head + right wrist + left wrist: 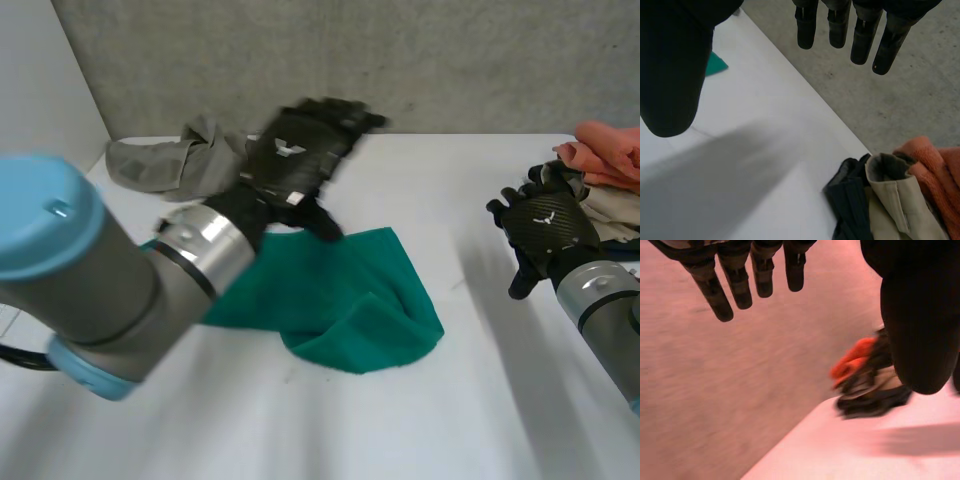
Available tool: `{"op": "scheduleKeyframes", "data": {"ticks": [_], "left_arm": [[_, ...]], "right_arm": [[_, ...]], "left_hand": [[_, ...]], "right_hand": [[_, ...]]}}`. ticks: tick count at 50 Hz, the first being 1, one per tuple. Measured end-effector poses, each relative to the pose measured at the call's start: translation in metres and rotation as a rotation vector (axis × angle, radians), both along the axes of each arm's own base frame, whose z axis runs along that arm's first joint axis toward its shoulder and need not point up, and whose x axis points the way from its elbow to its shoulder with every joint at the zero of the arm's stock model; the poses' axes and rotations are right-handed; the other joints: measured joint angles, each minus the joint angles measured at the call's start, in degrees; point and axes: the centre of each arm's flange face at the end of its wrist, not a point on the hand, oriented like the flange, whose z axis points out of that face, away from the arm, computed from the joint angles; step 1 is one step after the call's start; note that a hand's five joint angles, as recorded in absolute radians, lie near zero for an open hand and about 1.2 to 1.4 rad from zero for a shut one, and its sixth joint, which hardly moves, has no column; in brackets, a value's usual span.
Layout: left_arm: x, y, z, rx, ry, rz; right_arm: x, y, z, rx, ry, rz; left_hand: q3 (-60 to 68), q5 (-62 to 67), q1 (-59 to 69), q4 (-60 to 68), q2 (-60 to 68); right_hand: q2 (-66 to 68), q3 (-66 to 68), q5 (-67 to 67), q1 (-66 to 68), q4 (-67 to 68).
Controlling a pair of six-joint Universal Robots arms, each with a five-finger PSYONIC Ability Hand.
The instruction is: Fold the laundry.
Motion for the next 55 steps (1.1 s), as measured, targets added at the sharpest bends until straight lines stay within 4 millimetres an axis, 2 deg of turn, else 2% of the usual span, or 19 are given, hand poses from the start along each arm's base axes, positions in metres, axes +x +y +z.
{"op": "scheduleKeyframes", "data": {"ticks": [1, 4, 9, 15, 16, 17, 22, 31, 34, 35, 36, 38, 39, 40, 46, 51, 52, 53, 55], "left_arm": [[0.018, -0.015, 0.005, 0.005, -0.003, 0.096], [0.040, -0.031, 0.005, 0.013, -0.027, 0.201], [0.090, -0.071, -0.007, 0.014, -0.146, 0.414], [0.156, -0.129, -0.037, 0.018, -0.348, 0.625], [0.160, -0.132, -0.039, 0.021, -0.360, 0.635], [0.177, -0.148, -0.051, 0.038, -0.409, 0.676], [0.203, -0.177, -0.081, 0.106, -0.483, 0.722], [0.211, -0.206, -0.124, 0.199, -0.512, 0.699], [0.210, -0.209, -0.130, 0.204, -0.511, 0.690], [0.209, -0.211, -0.132, 0.205, -0.511, 0.686], [0.209, -0.211, -0.133, 0.204, -0.511, 0.685], [0.208, -0.212, -0.133, 0.202, -0.510, 0.684], [0.207, -0.211, -0.133, 0.202, -0.510, 0.682], [0.206, -0.211, -0.132, 0.199, -0.509, 0.680], [0.194, -0.203, -0.119, 0.178, -0.499, 0.659], [0.182, -0.190, -0.092, 0.129, -0.474, 0.642], [0.176, -0.184, -0.078, 0.103, -0.456, 0.635], [0.174, -0.182, -0.070, 0.090, -0.444, 0.632], [0.170, -0.178, -0.060, 0.073, -0.426, 0.628]], "right_arm": [[0.003, 0.004, 0.003, 0.013, 0.000, 0.021], [0.009, 0.010, 0.006, 0.039, -0.001, 0.057], [0.032, 0.034, 0.017, 0.139, -0.019, 0.182], [0.068, 0.071, 0.033, 0.280, -0.043, 0.327], [0.070, 0.073, 0.034, 0.286, -0.043, 0.334], [0.081, 0.082, 0.033, 0.314, -0.038, 0.373], [0.107, 0.097, 0.019, 0.321, -0.008, 0.439], [0.139, 0.098, -0.027, 0.201, 0.157, 0.417], [0.142, 0.096, -0.039, 0.178, 0.207, 0.400], [0.144, 0.095, -0.045, 0.169, 0.229, 0.392], [0.144, 0.094, -0.047, 0.166, 0.237, 0.389], [0.144, 0.093, -0.050, 0.161, 0.245, 0.384], [0.144, 0.093, -0.050, 0.159, 0.246, 0.383], [0.144, 0.090, -0.051, 0.149, 0.247, 0.375], [0.140, 0.085, -0.032, 0.095, 0.207, 0.350], [0.127, 0.080, -0.004, 0.042, 0.176, 0.318], [0.123, 0.079, 0.002, 0.034, 0.174, 0.311], [0.112, 0.077, 0.017, 0.012, 0.173, 0.289], [0.106, 0.077, 0.024, 0.006, 0.180, 0.281]], "left_hand": [[0.00, 0.00, 0.00, 0.00, 0.00], [0.00, 0.00, 0.01, 0.00, 0.00], [0.00, 0.00, 0.00, 0.00, 0.00], [0.00, 0.00, 0.01, 0.00, 0.00], [0.00, 0.00, 0.01, 0.00, 0.00], [0.00, 0.00, 0.01, 0.00, 0.00], [0.00, 0.00, 0.01, 0.00, 0.00], [0.98, 1.54, 2.04, 1.43, 1.33], [8.94, 9.83, 11.96, 9.77, 10.12], [22.11, 21.60, 25.64, 22.01, 22.65], [28.23, 28.44, 33.16, 29.03, 28.83], [31.25, 31.28, 36.55, 32.03, 31.83], [37.70, 37.58, 43.42, 38.57, 39.47], [51.77, 51.21, 53.53, 52.85, 52.85], [54.56, 51.86, 53.53, 55.80, 55.35], [54.57, 51.86, 53.53, 55.80, 55.35], [54.56, 51.87, 53.53, 55.80, 55.35], [54.56, 51.87, 53.53, 55.80, 55.36], [54.56, 51.86, 53.53, 55.80, 55.36]], "right_hand": [[0.00, 0.00, 0.00, 0.00, 0.00], [0.00, 0.00, 0.00, 0.00, 0.00], [0.00, 0.00, 0.00, 0.00, 0.00], [0.00, 0.00, 0.00, 0.00, 0.00], [0.00, 0.00, 0.00, 0.00, 0.00], [0.00, 0.00, 0.00, 0.00, 0.00], [0.00, 0.00, 0.00, 0.00, 0.00], [0.27, 0.33, 0.08, 0.11, 0.11], [7.46, 7.03, 5.53, 5.44, 5.86], [9.72, 10.03, 7.53, 7.34, 8.05], [24.51, 24.40, 21.79, 20.66, 23.11], [29.44, 29.19, 26.24, 24.39, 27.89], [40.01, 39.51, 36.03, 34.65, 38.29], [50.47, 49.96, 46.68, 41.90, 48.80], [55.07, 55.72, 52.72, 45.41, 54.62], [55.07, 55.73, 52.74, 45.41, 54.62], [55.07, 55.73, 52.74, 45.41, 54.62], [55.07, 55.73, 52.74, 45.41, 54.62], [55.07, 55.73, 52.74, 45.41, 54.62]]}}
